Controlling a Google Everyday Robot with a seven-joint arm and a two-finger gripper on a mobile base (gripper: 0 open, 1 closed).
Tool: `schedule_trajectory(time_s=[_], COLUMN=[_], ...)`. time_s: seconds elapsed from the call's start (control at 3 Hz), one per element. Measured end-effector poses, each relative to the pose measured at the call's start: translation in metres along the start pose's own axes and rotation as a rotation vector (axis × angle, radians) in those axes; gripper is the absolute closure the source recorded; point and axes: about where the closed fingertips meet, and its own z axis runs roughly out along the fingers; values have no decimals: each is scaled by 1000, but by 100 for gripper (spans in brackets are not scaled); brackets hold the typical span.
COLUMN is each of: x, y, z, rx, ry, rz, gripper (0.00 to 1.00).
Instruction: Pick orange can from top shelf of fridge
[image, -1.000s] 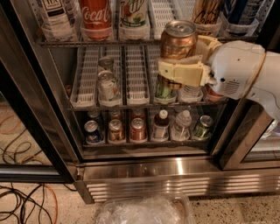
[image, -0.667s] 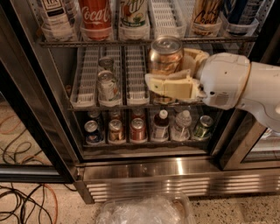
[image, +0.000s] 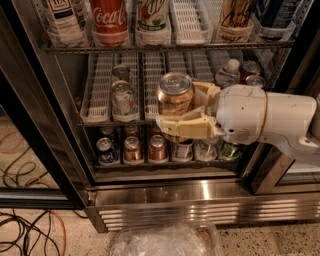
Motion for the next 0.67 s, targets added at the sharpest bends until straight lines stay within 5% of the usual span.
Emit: schedule_trajectory(time_s=[0.33,0.67], x=[13,13], y=[13,13], z=[6,6], rx=[-79,-79], ry=[26,26], rz=[15,15], gripper=[100,100])
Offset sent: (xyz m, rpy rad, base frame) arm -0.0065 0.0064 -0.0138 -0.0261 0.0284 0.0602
